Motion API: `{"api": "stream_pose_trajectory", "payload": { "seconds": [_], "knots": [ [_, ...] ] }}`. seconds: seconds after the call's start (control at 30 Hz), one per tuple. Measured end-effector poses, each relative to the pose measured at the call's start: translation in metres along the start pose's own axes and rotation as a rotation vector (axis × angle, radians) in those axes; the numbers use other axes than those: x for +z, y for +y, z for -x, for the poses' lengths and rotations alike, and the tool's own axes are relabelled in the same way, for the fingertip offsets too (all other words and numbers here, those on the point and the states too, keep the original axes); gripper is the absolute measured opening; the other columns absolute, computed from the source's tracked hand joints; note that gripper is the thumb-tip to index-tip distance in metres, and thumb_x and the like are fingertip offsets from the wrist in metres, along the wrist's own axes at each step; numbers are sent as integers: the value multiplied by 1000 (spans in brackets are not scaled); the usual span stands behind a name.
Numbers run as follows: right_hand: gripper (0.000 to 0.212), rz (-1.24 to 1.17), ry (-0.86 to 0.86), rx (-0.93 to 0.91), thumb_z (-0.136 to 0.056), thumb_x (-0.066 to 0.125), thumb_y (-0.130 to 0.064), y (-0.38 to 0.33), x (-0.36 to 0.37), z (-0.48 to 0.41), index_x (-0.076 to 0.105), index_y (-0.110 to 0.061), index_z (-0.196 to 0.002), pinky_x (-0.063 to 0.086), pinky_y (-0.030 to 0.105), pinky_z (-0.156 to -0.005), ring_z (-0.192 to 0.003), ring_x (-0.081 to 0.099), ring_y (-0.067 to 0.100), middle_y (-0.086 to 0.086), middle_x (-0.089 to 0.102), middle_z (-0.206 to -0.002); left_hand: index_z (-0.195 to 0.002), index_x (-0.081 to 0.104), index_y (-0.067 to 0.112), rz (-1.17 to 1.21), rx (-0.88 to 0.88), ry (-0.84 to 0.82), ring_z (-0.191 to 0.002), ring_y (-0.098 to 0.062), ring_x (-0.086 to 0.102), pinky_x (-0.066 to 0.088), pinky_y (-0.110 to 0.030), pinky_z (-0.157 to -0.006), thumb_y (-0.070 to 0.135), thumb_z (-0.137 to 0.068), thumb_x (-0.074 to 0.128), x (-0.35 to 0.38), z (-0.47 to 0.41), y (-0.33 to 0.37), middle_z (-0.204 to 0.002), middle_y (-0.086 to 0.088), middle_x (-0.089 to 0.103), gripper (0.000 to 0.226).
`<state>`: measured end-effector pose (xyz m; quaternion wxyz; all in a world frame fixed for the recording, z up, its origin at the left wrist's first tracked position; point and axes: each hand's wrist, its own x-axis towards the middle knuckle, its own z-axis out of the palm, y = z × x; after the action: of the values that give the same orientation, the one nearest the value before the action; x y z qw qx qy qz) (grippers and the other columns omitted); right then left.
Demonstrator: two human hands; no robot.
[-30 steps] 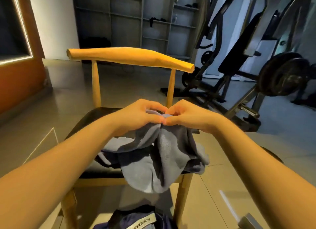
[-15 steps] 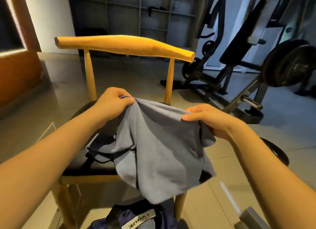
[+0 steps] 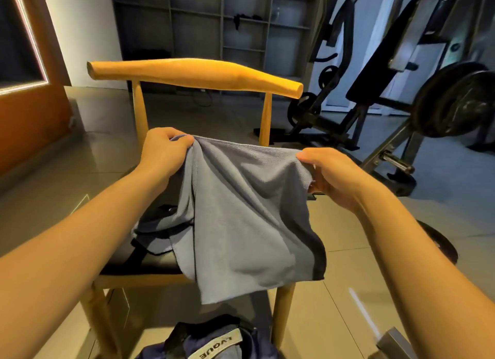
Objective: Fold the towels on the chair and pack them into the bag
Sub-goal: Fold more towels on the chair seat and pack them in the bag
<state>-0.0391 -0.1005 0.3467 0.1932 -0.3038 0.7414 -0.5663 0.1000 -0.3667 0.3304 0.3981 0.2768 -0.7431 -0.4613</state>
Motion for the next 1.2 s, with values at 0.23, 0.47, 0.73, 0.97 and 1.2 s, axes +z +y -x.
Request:
{"api": "stream_pose_trajectory", "payload": {
  "seconds": [0.23, 0.47, 0.73, 0.97, 1.2],
  "knots": [
    [19, -46, 146, -82, -91, 74, -14, -2, 17, 8, 71, -10, -110, 55, 26, -58, -71, 64, 20, 13, 71, -90, -80, 73, 18, 47, -30, -56, -83, -17, 66, 53, -28, -71, 15, -86, 80, 16, 15, -7, -83, -3, 71, 10],
    [19, -255, -29, -50, -99, 60, -8, -5, 27, 14, 68, 2, -113, 63, 33, -65, -85, 76, 34, 20, 76, -98, -94, 80, 5, 258, -293, -262, -83, -19, 72, 55, -28, -67, 12, -80, 85, 33, 37, 19, -88, -8, 78, 17],
    [14, 11, -118, -228, -97, 64, -7, -17, 35, 21, 72, 3, -102, 56, 27, -59, -71, 70, 25, 16, 75, -85, -108, 79, 7, 363, -360, -519, -104, -28, 73, 60, -36, -86, 16, -91, 71, 29, 43, 30, -109, -14, 77, 21],
    [19, 155, -106, -272, -96, 68, -20, -23, 44, 22, 75, -3, -89, 48, 26, -52, -63, 59, 18, 21, 69, -79, -93, 80, 5, 284, -227, -528, -72, -15, 73, 55, -23, -59, 14, -81, 82, 23, 54, 48, -85, -11, 77, 15],
    [13, 199, -12, -336, -91, 75, -18, -24, 49, 19, 77, -7, -86, 42, 16, -49, -53, 55, 4, 8, 72, -71, -103, 80, 3, 297, -274, -662, -82, -18, 70, 58, -33, -86, 5, -88, 74, 17, 52, 54, -102, -17, 77, 16]
  ]
}}
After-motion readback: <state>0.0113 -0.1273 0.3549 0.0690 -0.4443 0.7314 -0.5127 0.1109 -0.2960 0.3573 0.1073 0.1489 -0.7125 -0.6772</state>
